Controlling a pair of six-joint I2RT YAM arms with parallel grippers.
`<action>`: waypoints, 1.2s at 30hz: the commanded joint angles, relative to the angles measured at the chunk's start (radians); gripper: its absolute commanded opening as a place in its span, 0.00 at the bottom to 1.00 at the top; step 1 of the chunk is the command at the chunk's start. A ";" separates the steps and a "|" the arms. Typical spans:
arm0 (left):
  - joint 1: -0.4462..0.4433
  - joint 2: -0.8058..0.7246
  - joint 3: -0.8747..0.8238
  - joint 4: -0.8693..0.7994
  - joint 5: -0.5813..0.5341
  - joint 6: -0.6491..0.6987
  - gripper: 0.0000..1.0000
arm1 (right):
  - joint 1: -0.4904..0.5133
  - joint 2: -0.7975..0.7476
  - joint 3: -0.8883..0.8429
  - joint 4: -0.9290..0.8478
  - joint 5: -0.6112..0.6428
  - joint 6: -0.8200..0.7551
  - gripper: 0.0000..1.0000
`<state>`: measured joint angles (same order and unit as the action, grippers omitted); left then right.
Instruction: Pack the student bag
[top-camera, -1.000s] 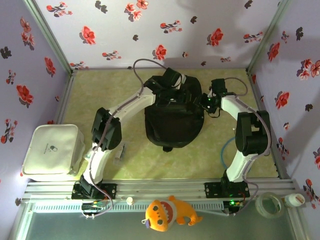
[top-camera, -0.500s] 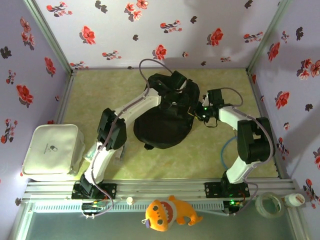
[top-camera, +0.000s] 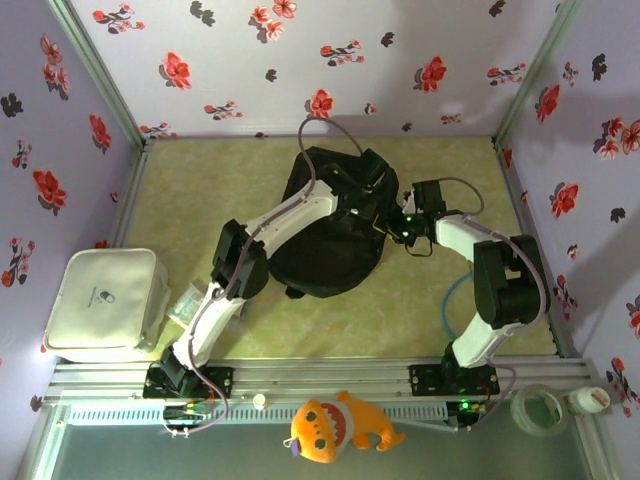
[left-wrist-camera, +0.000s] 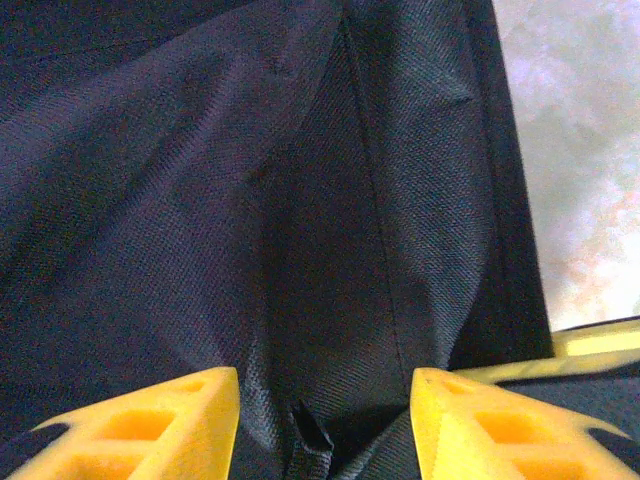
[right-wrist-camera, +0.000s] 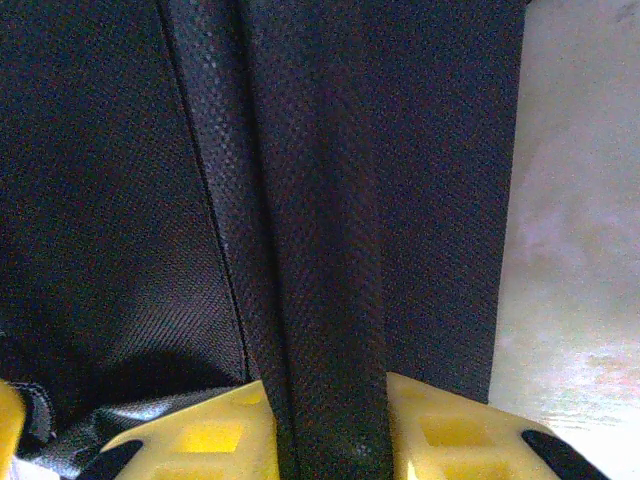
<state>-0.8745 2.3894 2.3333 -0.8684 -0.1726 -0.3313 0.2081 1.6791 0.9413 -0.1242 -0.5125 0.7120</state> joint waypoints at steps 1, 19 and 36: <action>-0.014 0.026 0.043 -0.044 -0.069 0.037 0.45 | 0.029 -0.022 -0.005 -0.002 -0.014 0.020 0.28; -0.015 -0.067 0.010 -0.089 -0.112 0.030 0.17 | 0.031 -0.025 0.010 -0.041 0.031 0.012 0.27; -0.005 -0.106 -0.078 -0.055 -0.111 0.024 0.00 | 0.031 -0.025 0.017 -0.061 0.054 0.006 0.26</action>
<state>-0.8799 2.3173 2.2696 -0.9276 -0.2626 -0.3065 0.2295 1.6752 0.9413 -0.1371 -0.4870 0.7181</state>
